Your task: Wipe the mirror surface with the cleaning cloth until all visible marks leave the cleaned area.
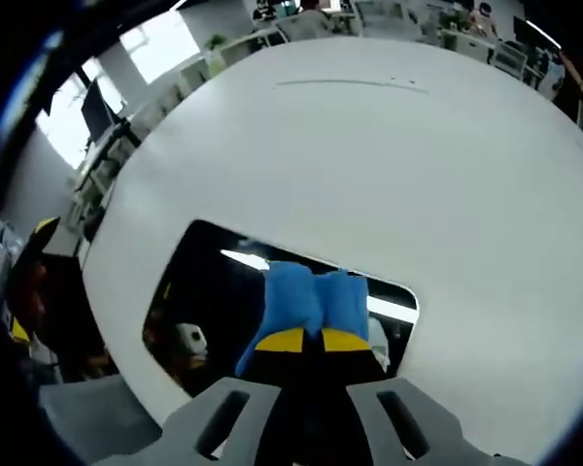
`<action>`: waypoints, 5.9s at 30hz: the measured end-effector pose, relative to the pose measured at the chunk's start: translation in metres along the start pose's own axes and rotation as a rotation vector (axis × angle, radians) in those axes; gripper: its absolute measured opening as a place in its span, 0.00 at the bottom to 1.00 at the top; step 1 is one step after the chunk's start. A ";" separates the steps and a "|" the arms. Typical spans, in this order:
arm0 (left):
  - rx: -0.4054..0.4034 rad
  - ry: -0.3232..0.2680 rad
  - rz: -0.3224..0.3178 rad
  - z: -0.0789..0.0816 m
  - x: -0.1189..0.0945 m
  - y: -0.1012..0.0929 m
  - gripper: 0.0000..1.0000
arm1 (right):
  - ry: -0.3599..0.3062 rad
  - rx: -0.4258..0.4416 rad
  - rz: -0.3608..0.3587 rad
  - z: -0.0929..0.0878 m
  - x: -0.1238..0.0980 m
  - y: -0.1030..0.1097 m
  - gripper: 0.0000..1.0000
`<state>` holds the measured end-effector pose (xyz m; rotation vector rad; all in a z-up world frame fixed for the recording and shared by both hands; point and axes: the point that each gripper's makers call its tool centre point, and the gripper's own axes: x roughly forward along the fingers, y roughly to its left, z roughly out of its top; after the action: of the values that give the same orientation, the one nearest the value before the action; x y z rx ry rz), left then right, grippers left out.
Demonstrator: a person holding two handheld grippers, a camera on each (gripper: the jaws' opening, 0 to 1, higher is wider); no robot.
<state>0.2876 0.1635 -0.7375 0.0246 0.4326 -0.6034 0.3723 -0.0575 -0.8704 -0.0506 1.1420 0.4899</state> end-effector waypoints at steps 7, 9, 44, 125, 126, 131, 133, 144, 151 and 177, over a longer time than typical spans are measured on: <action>0.016 -0.004 -0.012 0.007 0.006 -0.005 0.99 | 0.007 -0.023 0.007 -0.010 -0.003 0.007 0.00; 0.017 -0.005 -0.017 0.007 0.006 -0.006 0.99 | 0.007 -0.025 0.007 -0.014 -0.005 0.009 0.00; 0.050 0.014 -0.040 0.004 0.008 -0.014 0.99 | 0.018 0.006 0.082 -0.077 -0.031 0.032 0.00; 0.025 -0.001 -0.016 0.005 0.001 -0.009 0.99 | 0.031 0.113 0.006 -0.082 -0.045 -0.019 0.00; 0.025 0.003 -0.016 0.004 0.001 -0.008 0.99 | 0.034 0.118 0.003 -0.078 -0.043 -0.021 0.00; 0.021 0.011 -0.016 0.003 0.000 -0.003 0.99 | 0.047 0.142 -0.008 -0.064 -0.037 -0.030 0.00; 0.020 0.010 -0.017 0.004 -0.001 -0.002 0.99 | 0.044 0.146 -0.013 -0.058 -0.035 -0.031 0.00; 0.011 0.000 -0.008 0.004 0.001 0.007 0.99 | 0.018 0.168 -0.044 -0.018 -0.019 -0.052 0.00; 0.004 0.008 -0.006 0.002 0.002 0.009 0.99 | 0.012 0.165 -0.057 0.003 -0.010 -0.063 0.00; -0.038 -0.012 0.029 -0.002 0.005 0.022 0.99 | -0.084 0.110 -0.061 0.042 -0.039 -0.071 0.00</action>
<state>0.3027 0.1791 -0.7437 -0.0086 0.4316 -0.5663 0.4247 -0.1228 -0.8331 0.0301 1.0802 0.3708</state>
